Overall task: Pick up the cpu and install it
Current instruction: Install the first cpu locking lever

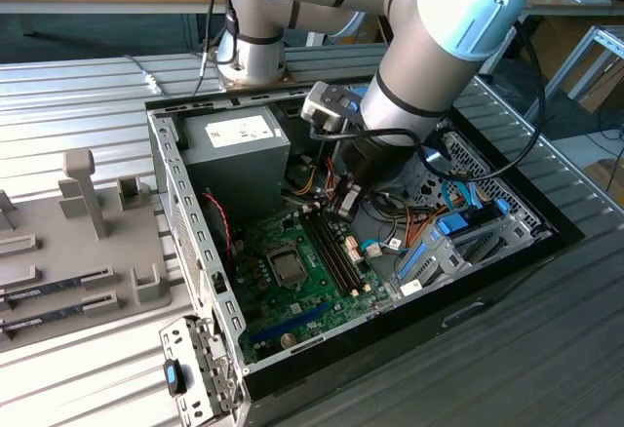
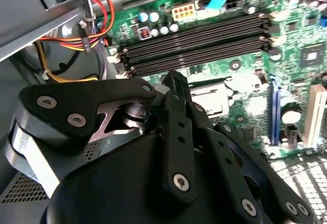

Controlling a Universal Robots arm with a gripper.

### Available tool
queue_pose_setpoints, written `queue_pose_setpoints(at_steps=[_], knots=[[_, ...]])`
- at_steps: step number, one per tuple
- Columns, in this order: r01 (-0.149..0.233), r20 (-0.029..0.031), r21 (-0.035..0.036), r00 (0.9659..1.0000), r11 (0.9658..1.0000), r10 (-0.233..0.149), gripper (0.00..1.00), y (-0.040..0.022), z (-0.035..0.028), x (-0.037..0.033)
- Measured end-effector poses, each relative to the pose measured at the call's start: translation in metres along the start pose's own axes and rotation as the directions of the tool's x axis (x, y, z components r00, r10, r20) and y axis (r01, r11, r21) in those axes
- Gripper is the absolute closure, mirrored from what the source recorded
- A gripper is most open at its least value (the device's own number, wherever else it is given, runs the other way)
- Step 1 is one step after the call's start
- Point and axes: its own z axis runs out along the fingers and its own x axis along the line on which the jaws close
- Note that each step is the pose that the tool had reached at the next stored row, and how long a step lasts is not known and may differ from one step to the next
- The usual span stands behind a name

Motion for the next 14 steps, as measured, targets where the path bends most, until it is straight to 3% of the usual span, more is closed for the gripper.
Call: queue_pose_setpoints(at_steps=[5, 8, 14], knots=[[0.004, 0.0071, -0.0072, 1.0, 1.0, -0.004, 0.89, 0.0117, 0.0047, -0.0078], [0.005, 0.0113, -0.0115, 0.9999, 0.9999, -0.005, 0.89, 0.0239, 0.0075, -0.0149], [0.008, 0.02, -0.0203, 0.9998, 0.9998, -0.008, 0.89, 0.0388, 0.012, -0.0139]])
